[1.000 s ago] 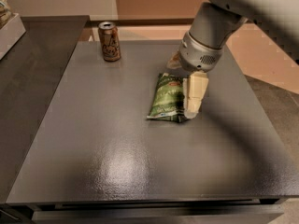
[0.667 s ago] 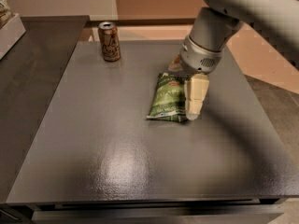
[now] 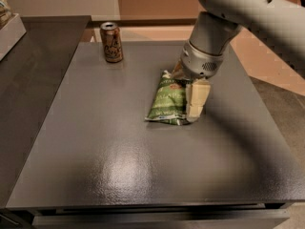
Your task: Pick green jalapeno chip bag
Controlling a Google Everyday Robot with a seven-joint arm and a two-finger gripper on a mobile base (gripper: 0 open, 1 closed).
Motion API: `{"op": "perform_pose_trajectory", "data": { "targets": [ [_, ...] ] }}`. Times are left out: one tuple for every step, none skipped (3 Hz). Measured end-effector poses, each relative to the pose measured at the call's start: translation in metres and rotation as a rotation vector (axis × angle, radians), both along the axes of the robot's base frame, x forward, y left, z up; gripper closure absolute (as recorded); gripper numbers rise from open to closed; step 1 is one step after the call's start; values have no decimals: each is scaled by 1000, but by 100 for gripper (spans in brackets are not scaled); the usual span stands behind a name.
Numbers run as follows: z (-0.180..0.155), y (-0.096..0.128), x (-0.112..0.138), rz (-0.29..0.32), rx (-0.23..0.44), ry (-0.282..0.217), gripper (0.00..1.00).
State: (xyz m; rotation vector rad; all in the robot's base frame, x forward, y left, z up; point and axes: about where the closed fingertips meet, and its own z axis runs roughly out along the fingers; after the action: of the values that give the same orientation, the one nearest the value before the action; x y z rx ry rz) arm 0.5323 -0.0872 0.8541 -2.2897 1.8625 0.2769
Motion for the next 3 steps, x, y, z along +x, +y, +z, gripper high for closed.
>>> {"op": "perform_pose_trajectory", "data": {
  "targets": [
    [6,3,-3,7,12,-11,47],
    [23,4,-7,-3,38,-33,70],
    [42,2,-9,-20,53,-54,93]
  ]
}}
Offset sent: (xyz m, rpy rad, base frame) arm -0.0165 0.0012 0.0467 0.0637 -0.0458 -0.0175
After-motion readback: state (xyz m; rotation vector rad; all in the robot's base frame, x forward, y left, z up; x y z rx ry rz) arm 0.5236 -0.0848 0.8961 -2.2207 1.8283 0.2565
